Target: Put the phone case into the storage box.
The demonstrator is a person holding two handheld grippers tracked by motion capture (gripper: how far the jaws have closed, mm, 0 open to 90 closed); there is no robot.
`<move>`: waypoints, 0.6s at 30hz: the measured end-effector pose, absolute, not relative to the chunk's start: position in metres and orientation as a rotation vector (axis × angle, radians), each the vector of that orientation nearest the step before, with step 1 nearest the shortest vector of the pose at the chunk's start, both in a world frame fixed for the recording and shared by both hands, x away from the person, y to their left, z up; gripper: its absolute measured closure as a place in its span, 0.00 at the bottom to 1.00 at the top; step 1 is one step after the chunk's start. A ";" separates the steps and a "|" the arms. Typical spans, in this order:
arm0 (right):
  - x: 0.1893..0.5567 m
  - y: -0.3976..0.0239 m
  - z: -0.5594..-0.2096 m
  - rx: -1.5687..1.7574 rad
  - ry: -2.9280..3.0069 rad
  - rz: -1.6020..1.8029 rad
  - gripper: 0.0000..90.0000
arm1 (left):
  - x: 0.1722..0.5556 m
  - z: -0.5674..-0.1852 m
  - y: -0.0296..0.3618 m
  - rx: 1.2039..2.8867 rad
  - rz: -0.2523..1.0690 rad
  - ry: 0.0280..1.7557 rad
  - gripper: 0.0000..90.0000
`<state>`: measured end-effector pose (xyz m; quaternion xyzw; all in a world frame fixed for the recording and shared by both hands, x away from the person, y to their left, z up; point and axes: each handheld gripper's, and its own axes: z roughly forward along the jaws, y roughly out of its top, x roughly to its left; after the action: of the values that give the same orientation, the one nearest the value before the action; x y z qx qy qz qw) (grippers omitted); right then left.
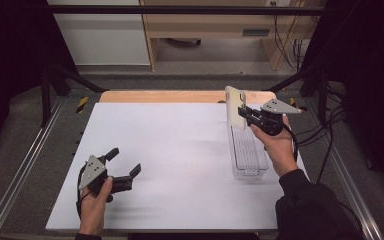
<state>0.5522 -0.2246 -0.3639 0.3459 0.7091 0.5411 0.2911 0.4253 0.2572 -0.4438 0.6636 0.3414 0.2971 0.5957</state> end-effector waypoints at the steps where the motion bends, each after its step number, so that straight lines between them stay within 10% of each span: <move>1: 0.554 -0.225 -0.365 0.928 1.889 1.440 0.90 | 0.425 -0.444 0.258 1.538 0.691 0.793 0.03; 18: 0.585 -0.243 -0.380 1.027 1.872 1.378 0.90 | 0.421 -0.452 0.267 1.498 0.688 0.819 0.03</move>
<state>0.5850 -0.2431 -0.3797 0.3860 0.7037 0.5180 0.2959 0.4210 0.2673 -0.4516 0.6476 0.3542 0.2974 0.6055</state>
